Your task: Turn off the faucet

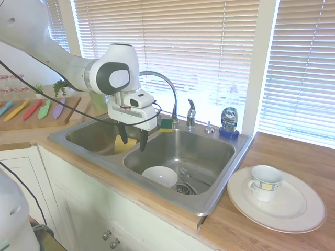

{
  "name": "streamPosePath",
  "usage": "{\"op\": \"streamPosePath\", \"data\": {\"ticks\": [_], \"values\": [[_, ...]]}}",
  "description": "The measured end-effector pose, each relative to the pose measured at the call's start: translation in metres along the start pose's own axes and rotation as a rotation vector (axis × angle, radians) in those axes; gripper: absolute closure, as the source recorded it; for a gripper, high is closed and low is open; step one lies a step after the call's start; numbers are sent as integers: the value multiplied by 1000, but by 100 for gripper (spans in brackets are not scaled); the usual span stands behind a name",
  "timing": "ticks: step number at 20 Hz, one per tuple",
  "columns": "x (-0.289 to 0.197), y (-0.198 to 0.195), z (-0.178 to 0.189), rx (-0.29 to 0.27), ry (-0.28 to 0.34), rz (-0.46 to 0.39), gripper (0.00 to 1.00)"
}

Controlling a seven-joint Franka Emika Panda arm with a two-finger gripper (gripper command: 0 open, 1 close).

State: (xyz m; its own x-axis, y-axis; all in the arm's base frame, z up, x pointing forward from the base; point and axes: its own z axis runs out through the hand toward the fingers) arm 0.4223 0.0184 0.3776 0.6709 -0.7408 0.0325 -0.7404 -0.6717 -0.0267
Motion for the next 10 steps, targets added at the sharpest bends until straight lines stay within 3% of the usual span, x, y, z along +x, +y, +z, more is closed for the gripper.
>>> {"op": "streamPosePath", "data": {"ticks": [3,4,10], "values": [[0,0,1,-2,0,-1,0],[0,0,1,-3,0,-1,100],[1,0,2,-3,0,-1,100]]}}
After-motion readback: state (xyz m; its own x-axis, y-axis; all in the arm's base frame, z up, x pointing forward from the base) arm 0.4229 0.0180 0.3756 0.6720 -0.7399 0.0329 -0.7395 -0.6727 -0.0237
